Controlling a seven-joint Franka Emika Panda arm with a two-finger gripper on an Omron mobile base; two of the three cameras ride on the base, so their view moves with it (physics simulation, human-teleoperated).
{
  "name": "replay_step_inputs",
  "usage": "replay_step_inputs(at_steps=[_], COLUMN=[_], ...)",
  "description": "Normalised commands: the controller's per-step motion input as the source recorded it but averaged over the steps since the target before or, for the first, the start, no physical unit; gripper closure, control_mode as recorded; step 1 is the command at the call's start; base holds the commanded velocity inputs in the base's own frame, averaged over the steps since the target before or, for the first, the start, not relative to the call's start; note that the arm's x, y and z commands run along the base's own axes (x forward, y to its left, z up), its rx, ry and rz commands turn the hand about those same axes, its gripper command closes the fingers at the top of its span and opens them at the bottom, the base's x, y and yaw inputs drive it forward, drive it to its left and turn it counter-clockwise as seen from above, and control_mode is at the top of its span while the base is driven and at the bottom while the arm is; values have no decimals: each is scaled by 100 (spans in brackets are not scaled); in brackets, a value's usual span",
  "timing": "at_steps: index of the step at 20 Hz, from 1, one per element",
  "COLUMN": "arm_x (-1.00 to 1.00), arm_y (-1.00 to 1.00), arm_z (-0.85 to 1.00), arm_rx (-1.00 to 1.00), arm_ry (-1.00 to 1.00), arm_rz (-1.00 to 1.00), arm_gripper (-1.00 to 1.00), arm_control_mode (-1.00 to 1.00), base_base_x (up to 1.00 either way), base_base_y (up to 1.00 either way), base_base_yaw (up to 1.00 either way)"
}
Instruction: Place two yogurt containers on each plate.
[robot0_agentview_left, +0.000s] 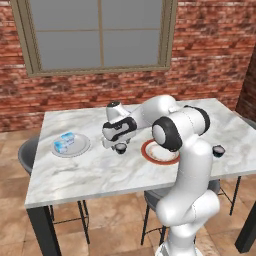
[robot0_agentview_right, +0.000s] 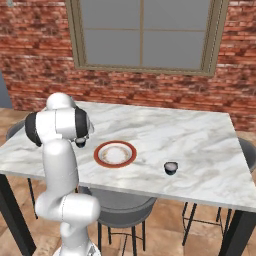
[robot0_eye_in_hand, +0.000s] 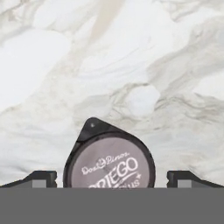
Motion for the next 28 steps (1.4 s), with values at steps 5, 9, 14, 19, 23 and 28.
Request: replay_step_inputs(at_steps=[5,9,14,19,23,28], arm_x=[0,0,0,2,0,1], arm_y=[0,0,0,0,0,0], arm_z=[-14,-12,-11,-11,-14,-11], arm_rx=[0,0,0,0,0,0], arm_ry=[0,0,0,0,0,0], arm_rz=[0,0,0,0,0,0], arm_gripper=[-100,-100,-100,-100,-100,100], arm_control_mode=[-100,-100,-100,-100,-100,-100], base_base_x=[0,0,0,0,0,0], base_base_y=[0,0,0,0,0,0], base_base_yaw=[0,0,0,0,0,0])
